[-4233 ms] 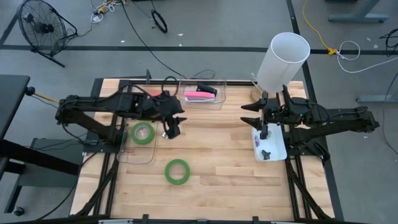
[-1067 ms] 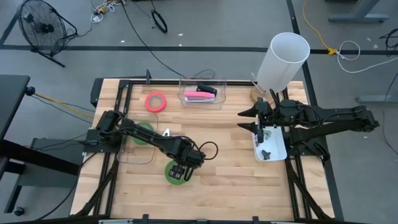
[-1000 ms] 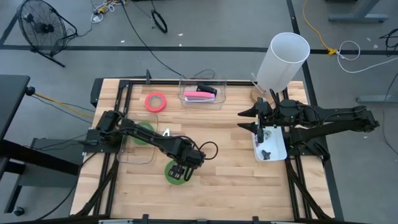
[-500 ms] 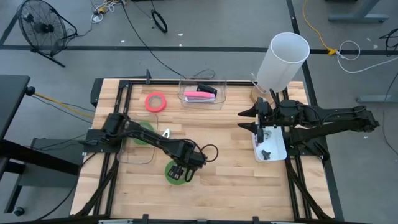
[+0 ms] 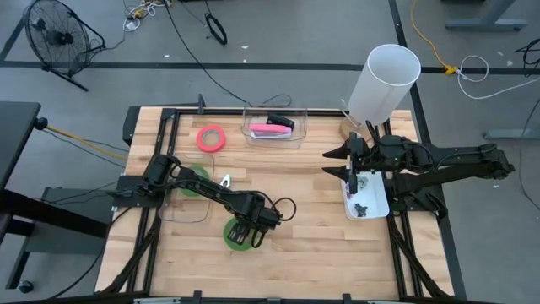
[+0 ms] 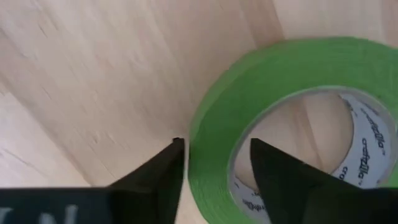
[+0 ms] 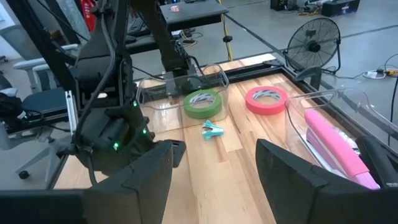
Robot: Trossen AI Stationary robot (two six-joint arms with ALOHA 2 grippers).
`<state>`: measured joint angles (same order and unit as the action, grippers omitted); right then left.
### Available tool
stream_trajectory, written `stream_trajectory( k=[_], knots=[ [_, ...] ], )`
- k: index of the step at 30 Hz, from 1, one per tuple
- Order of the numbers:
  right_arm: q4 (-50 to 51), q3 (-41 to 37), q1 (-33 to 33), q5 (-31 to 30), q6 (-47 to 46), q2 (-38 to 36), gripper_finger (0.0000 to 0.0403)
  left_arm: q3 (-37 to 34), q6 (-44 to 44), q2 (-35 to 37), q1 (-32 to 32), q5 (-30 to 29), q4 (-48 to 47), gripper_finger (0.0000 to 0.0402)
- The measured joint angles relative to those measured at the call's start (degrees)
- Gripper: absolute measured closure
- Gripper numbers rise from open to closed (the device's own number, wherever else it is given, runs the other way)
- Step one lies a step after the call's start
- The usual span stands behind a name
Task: Pick and place Stapler, Stapler remover, tape
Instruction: Put the green tape into the bottom transparent bin
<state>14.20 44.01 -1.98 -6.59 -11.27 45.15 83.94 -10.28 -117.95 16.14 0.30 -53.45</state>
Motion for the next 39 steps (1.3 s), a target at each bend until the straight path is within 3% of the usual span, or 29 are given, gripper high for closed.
stream_trajectory(
  k=[6,9,22,39],
  knots=[
    [0.01,0.00,0.02,0.00,0.15,0.00,0.0175,0.00,0.13,0.04,0.00,0.40,-0.18,0.0294],
    [0.00,0.00,0.00,0.00,0.13,0.00,0.0175,0.00,0.19,0.09,0.00,1.32,-0.22,0.0315],
    [-0.01,0.00,0.02,-0.01,-0.05,0.00,0.0175,0.51,3.82,3.06,0.22,1.16,-3.02,0.0316],
    [-0.05,0.00,0.02,0.00,-0.04,0.00,0.0175,1.70,10.28,21.53,0.76,0.12,-7.33,0.0316]
  ],
)
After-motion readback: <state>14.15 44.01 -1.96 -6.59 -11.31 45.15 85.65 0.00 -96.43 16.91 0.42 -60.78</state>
